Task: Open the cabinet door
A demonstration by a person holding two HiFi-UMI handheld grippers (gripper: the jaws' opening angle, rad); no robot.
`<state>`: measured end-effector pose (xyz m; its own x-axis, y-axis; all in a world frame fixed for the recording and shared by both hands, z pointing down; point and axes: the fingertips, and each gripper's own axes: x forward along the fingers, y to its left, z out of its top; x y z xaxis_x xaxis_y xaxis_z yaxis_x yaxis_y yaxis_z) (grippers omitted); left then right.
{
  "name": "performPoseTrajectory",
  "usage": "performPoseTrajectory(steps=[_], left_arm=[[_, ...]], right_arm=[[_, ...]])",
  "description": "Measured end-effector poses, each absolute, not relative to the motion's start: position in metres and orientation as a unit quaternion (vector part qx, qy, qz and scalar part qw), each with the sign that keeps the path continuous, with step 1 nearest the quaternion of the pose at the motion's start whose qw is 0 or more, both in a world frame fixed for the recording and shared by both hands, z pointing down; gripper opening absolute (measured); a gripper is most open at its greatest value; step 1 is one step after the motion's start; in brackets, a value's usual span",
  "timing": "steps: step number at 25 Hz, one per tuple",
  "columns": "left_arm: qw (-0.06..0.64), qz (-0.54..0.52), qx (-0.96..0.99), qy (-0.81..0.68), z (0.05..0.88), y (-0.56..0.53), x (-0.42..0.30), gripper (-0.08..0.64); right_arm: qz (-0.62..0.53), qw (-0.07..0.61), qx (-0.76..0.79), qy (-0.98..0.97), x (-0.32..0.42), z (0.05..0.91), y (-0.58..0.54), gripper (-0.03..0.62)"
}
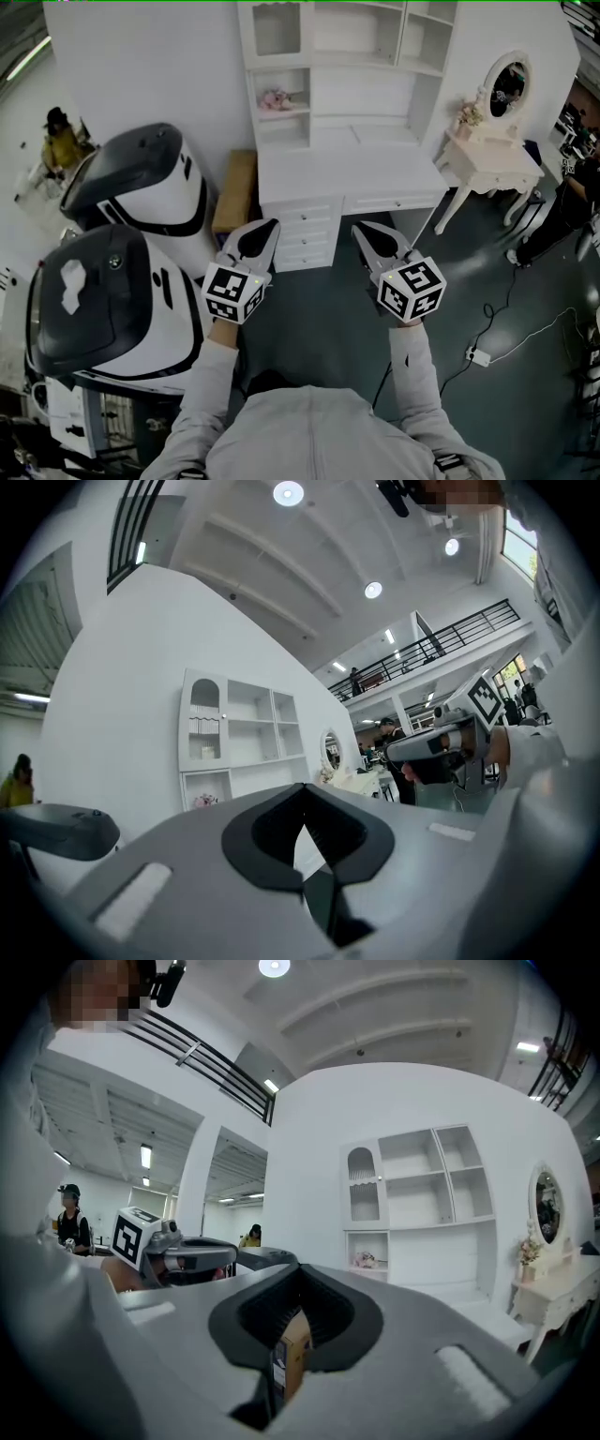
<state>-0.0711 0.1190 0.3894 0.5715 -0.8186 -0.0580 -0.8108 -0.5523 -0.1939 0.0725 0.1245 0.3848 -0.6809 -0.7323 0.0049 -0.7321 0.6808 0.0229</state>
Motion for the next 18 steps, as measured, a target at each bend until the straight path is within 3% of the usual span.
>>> performPoseTrajectory(steps=[11, 18], left_arm=[[0.105, -0.033, -0.867, 0.486, 0.396, 0.079, -0.070, 0.017], [0.108, -0.025, -0.865, 0.490, 0.399, -0.004, -0.090, 0.017]], right_arm=[[-0.005, 0.000, 0.386, -0.922, 0.081, 0.386, 0.083, 0.002], [-0.015, 0.001, 0.386, -0.922, 0.069, 0.383, 0.003, 0.002]])
